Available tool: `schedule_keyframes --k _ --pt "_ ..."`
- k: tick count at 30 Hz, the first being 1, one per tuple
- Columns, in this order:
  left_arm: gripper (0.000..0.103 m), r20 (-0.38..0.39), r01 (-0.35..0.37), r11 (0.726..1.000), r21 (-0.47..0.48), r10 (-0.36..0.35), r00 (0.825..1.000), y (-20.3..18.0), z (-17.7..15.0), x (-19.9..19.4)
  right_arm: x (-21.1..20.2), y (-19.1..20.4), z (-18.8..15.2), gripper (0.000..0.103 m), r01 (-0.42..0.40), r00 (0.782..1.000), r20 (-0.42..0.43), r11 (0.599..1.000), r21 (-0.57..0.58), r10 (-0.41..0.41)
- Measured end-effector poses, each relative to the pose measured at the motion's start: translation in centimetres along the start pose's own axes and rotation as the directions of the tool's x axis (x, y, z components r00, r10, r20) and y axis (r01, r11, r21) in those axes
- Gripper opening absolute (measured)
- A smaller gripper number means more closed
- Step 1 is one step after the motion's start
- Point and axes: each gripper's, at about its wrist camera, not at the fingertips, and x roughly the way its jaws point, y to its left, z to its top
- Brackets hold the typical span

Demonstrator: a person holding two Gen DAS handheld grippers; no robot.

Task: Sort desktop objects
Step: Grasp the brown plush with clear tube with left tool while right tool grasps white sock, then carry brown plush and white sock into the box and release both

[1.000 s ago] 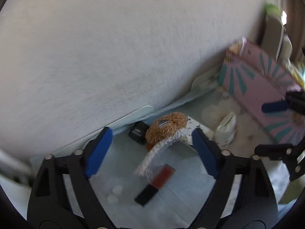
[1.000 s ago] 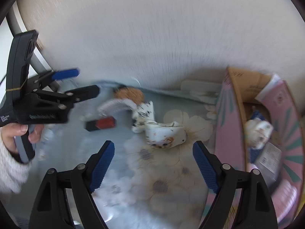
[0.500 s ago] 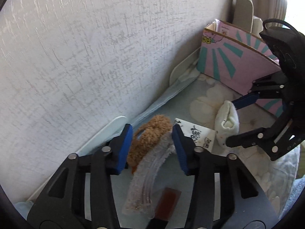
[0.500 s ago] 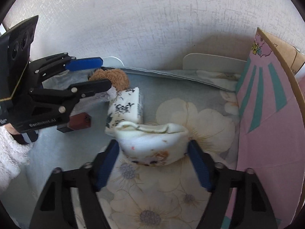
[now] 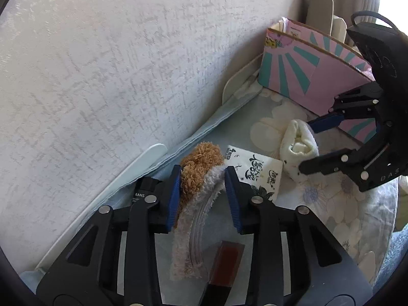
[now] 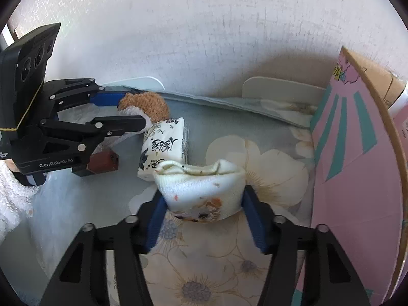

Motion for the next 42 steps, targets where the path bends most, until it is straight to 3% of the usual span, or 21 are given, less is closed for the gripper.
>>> schedule_keyframes --k 4,7,23,31,42 --pt "0.026 0.025 0.002 0.998 -0.065 0.0 1.0 0.8 0.8 -1.4 -0.9 -0.1 0.2 0.033 0.01 1.0 0.008 1.0 0.007 -0.01" --pt "0.025 0.035 -0.014 0.997 -0.074 0.017 0.999 0.7 1.6 -2.6 -1.8 -0.2 0.4 0.029 0.005 1.0 0.01 1.0 0.013 -0.005" --pt "0.022 0.087 -0.055 0.967 -0.25 0.079 0.993 -0.7 6.9 -12.1 -11.5 0.6 1.9 0.026 -0.019 0.993 0.114 1.0 0.011 0.018" --pt "0.022 0.108 -0.051 0.97 -0.239 0.079 0.991 -3.8 10.2 -14.8 -15.8 0.1 1.9 0.026 0.013 0.989 0.145 1.0 -0.005 -0.013" --pt "0.022 0.134 -0.009 0.985 -0.171 0.032 0.99 -8.5 14.9 -14.3 -18.9 -2.5 -0.1 0.026 0.06 0.982 0.178 0.997 0.053 -0.069"
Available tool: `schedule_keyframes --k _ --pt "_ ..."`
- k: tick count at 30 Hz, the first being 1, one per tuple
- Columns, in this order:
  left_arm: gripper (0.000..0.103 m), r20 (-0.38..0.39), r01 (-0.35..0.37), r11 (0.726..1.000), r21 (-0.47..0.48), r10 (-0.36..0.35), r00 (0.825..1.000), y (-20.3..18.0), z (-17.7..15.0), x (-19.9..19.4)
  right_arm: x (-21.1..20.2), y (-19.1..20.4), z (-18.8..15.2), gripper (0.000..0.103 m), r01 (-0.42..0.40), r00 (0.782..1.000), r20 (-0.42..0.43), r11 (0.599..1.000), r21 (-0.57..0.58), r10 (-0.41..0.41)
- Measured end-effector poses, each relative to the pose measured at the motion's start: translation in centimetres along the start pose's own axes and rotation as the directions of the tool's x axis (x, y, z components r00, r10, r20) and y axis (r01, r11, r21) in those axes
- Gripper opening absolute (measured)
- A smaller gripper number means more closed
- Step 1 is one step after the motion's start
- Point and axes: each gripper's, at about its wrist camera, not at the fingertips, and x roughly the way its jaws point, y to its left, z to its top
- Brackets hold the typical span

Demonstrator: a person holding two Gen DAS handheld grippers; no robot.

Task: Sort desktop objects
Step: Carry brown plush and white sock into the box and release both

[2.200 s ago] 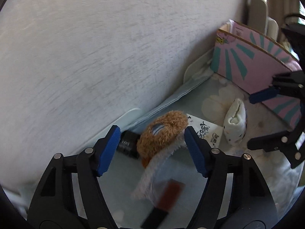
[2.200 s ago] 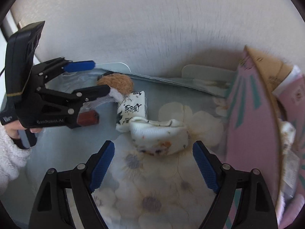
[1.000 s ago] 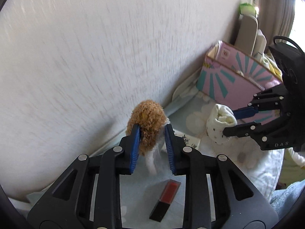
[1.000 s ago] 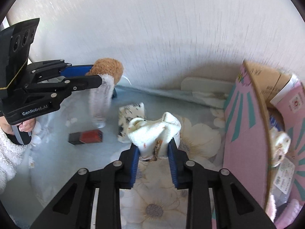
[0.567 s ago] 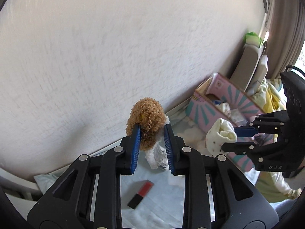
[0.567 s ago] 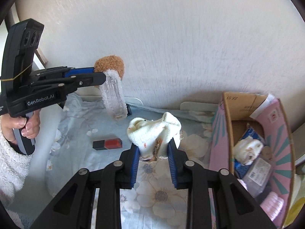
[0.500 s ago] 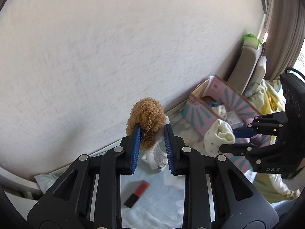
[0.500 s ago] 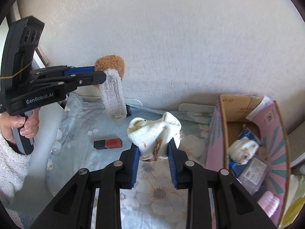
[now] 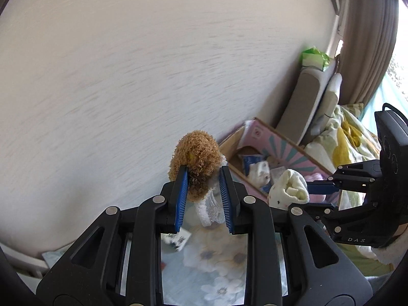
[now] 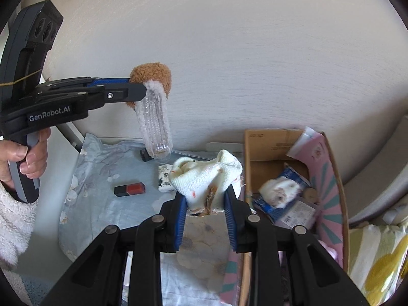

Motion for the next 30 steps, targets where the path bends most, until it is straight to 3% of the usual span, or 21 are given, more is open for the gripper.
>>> schedule_keyframes --k 17,30 --pt "0.022 -0.045 0.119 0.989 0.093 -0.115 0.992 -9.3 6.4 6.6 -4.5 -8.7 -2.8 0.026 0.102 0.994 0.024 0.986 0.134 -0.106" --pt "0.022 -0.133 0.153 0.985 0.081 -0.142 0.981 -11.7 7.6 14.4 -2.4 -11.8 -4.5 0.026 0.087 0.996 -0.029 0.978 0.188 -0.083"
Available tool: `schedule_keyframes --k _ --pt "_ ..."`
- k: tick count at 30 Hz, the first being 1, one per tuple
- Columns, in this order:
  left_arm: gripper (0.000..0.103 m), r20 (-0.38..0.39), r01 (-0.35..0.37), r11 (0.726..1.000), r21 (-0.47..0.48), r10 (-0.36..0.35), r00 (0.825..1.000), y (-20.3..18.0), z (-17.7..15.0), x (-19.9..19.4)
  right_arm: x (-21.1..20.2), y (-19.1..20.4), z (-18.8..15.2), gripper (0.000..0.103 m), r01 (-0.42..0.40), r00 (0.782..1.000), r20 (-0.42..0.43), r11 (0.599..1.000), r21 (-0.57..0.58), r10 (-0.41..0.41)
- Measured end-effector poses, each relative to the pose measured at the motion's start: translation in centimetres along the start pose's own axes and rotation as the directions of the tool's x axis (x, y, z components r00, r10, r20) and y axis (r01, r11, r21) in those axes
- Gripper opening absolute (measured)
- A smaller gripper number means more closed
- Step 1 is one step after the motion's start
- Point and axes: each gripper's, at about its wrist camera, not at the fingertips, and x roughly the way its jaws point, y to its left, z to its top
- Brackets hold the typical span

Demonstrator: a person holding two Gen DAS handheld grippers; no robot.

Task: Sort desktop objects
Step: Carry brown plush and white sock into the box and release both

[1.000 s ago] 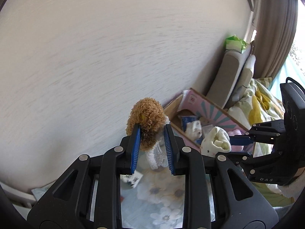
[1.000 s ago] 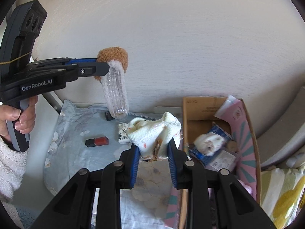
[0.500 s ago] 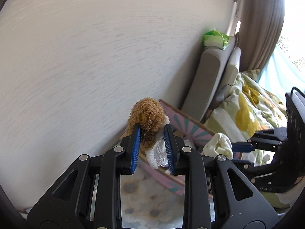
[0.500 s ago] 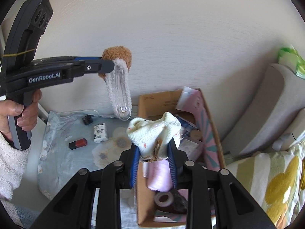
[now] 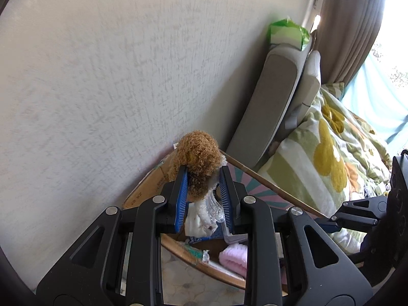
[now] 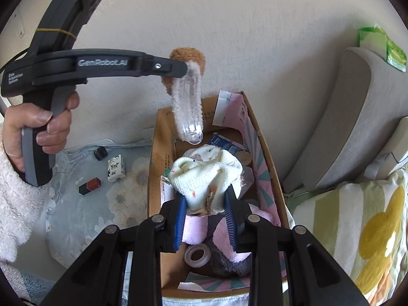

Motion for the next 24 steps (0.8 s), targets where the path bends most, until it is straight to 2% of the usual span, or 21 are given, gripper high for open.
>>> schedule_keyframes --k 5,8,9,10,11,13,14,18,24 --pt "0.024 -0.021 -0.007 1.0 0.009 0.007 1.0 -0.1 -0.2 2.0 1.7 -0.1 0.1 0.026 -0.014 0.999 -0.029 1.0 -0.015 0.014" --pt "0.034 -0.039 0.02 0.999 -0.025 -0.021 0.999 0.1 -0.3 2.9 2.8 0.0 0.3 0.041 -0.051 0.997 -0.059 0.998 -0.025 0.049" --pt "0.05 -0.051 0.019 0.999 -0.038 -0.021 0.998 0.2 -0.4 3.2 3.1 0.0 0.3 0.048 -0.052 0.997 -0.066 0.998 -0.021 0.05" --pt "0.085 -0.066 0.005 0.999 -0.049 -0.008 0.998 0.3 -0.5 3.6 3.4 0.0 0.3 0.053 -0.055 0.995 -0.079 0.998 -0.014 0.054" --pt "0.1 -0.078 -0.03 0.998 -0.059 0.025 0.997 0.5 -0.6 4.0 3.8 0.0 0.2 0.056 -0.058 0.994 -0.097 0.998 -0.006 0.057" --pt "0.102 -0.05 -0.06 0.996 -0.064 0.057 0.997 0.7 -0.9 3.8 4.5 -0.1 0.1 0.071 -0.045 0.99 -0.13 0.999 0.015 0.046" --pt "0.102 -0.042 -0.048 0.997 -0.066 0.045 0.998 0.8 -1.0 3.8 4.6 -0.2 0.0 0.073 -0.038 0.991 -0.131 0.999 0.025 0.041" --pt "0.102 -0.052 -0.074 0.996 -0.056 0.071 0.996 0.9 -1.7 3.6 4.4 -0.7 -0.2 0.075 -0.033 0.992 -0.117 0.998 0.06 0.039" --pt "0.102 -0.045 -0.071 0.995 -0.075 0.067 0.997 1.7 -2.4 2.0 3.9 -0.9 0.0 0.075 0.007 0.994 -0.109 0.997 0.074 0.001"
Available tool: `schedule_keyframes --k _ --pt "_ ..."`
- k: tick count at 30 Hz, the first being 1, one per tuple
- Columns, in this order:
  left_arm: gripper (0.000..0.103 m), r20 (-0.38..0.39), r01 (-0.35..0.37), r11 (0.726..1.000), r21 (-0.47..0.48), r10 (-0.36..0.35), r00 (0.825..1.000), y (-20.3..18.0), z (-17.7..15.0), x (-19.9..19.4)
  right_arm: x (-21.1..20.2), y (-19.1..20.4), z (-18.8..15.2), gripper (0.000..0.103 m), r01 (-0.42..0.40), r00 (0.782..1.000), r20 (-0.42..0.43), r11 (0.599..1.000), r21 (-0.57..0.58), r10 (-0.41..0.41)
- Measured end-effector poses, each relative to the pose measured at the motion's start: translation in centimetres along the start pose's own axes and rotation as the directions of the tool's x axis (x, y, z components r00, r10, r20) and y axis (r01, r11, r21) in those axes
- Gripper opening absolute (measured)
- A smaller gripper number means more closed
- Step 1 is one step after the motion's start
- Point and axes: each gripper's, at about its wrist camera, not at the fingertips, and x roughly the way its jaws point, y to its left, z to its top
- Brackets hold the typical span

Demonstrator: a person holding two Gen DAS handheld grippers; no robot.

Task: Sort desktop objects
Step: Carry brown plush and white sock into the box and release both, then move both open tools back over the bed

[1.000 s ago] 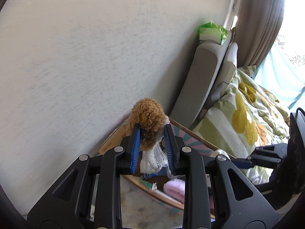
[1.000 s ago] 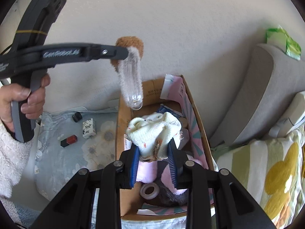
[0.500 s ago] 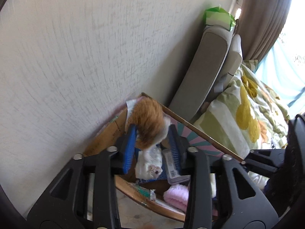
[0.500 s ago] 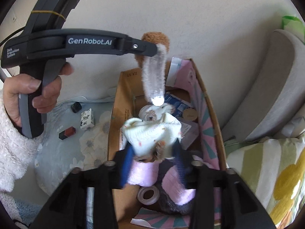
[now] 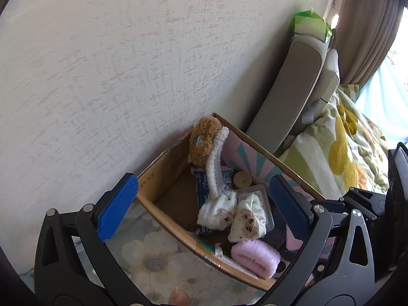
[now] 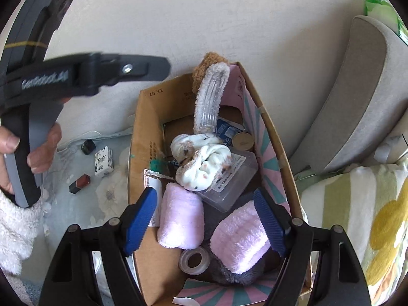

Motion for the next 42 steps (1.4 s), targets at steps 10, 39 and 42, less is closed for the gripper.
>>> schedule_keyframes --k 10,39,42 --pt "0.102 0.038 -0.025 1.0 -0.016 0.026 0.999 1.4 -1.7 -4.2 -1.7 1.0 0.2 0.075 0.041 0.998 0.052 0.999 -0.004 -0.04" --pt "0.102 0.152 -0.218 0.94 -0.263 0.263 0.953 13.1 -13.5 -19.9 -5.7 14.3 -0.7 0.075 -0.072 0.981 0.149 0.94 -0.334 0.128" --pt "0.102 0.142 -0.182 0.938 -0.295 0.232 0.962 14.6 -15.8 -20.0 -5.2 15.9 -1.5 0.075 -0.123 0.977 0.11 0.908 -0.399 0.181"
